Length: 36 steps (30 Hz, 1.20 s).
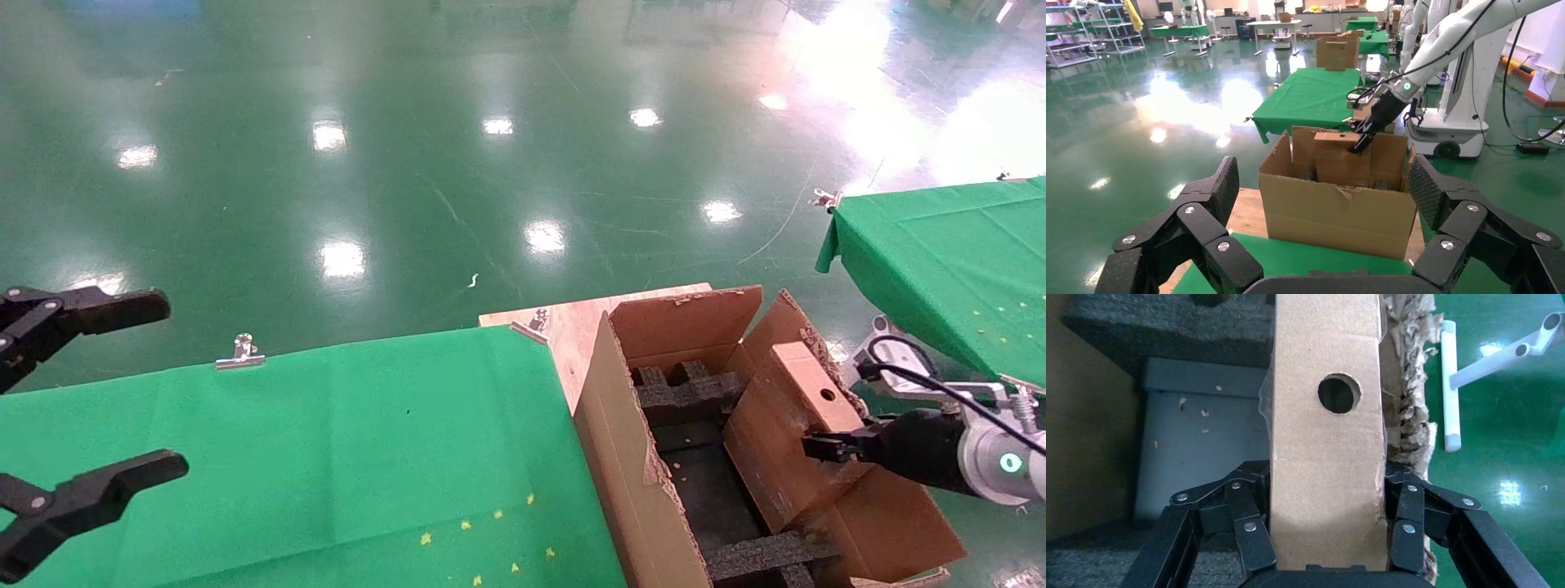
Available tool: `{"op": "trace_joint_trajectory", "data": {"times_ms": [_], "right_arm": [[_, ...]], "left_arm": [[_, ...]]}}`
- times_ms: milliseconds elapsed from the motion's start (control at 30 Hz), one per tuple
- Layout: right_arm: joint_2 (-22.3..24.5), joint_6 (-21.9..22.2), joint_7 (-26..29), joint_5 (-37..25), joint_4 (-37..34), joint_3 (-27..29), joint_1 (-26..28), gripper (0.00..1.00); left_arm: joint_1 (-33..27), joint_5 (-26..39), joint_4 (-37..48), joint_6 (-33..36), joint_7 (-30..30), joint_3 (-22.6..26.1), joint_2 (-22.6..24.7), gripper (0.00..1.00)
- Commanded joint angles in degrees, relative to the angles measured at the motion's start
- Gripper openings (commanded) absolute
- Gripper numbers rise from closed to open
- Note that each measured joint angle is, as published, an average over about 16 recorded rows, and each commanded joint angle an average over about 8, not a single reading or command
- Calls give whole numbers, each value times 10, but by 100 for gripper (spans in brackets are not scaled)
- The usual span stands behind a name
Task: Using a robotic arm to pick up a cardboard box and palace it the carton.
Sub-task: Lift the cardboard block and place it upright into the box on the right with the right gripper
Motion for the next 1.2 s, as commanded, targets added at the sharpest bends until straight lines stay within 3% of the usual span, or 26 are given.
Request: {"op": "trace_joint_trajectory", "data": {"times_ms": [33, 500, 1200], "right_arm": [[-6, 10, 13, -11, -3, -4, -8, 0], [-78, 25, 129, -89, -66, -20, -60, 0], [-138, -7, 304, -263, -92, -8, -129, 0]], "left_arm": [[0, 0, 0, 0, 0, 0, 0, 100], [0, 0, 0, 0, 0, 0, 0, 100], [0, 0, 0, 0, 0, 0, 0, 100]]}}
